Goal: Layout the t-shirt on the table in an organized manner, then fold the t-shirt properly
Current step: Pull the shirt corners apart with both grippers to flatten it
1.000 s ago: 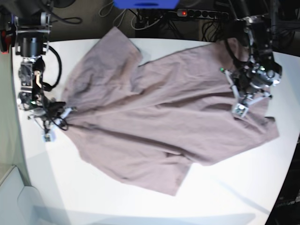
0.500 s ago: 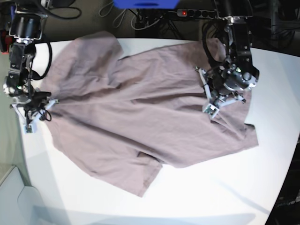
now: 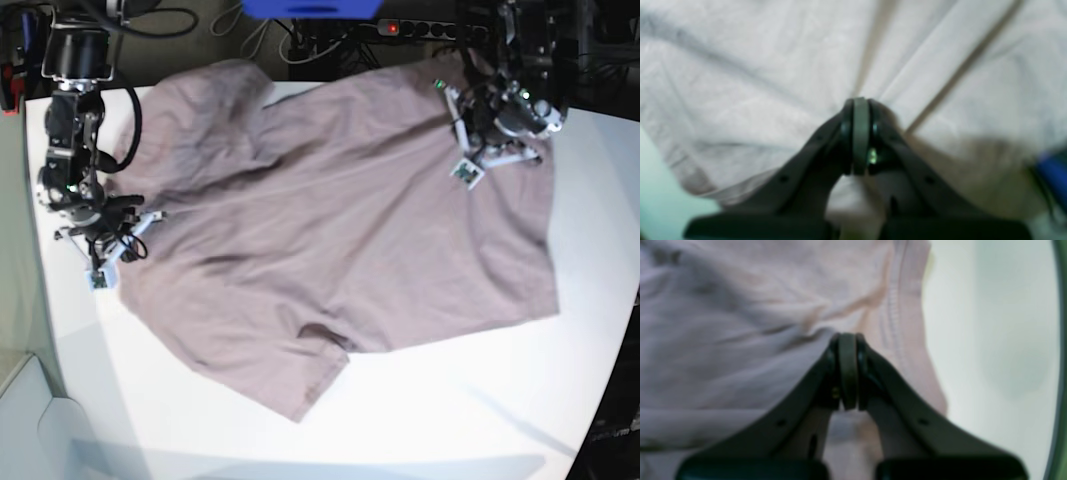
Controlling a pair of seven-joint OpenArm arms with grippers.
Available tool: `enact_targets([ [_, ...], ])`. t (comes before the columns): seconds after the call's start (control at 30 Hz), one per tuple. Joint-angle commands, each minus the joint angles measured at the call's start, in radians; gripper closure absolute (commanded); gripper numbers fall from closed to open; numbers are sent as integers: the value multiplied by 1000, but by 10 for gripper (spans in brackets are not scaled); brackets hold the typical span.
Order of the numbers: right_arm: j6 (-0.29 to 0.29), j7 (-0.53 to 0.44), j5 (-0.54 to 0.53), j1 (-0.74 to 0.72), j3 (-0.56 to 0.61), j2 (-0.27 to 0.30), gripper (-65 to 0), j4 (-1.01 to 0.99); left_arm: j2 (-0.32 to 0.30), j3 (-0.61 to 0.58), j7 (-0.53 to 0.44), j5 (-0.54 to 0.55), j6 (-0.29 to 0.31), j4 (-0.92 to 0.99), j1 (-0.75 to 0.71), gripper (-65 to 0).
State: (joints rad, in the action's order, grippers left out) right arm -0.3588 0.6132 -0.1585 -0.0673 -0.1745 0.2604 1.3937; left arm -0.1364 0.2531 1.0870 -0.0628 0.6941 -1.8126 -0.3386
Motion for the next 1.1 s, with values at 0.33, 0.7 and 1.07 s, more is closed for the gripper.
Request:
enact_targets([
  [0.33,4,-25,-3,-64,11,-40,0,-57,-15,105,137,-16,4,-191,-50,-4],
  [0.7,4,-25,-3,-62,68,-92,0,-53,4,122,135,-16,4,-187,-38,-4],
  [1.07,4,-26,-3,-65,68,-75,0,-60,-44,246,58,-18,4,87,146,-4],
])
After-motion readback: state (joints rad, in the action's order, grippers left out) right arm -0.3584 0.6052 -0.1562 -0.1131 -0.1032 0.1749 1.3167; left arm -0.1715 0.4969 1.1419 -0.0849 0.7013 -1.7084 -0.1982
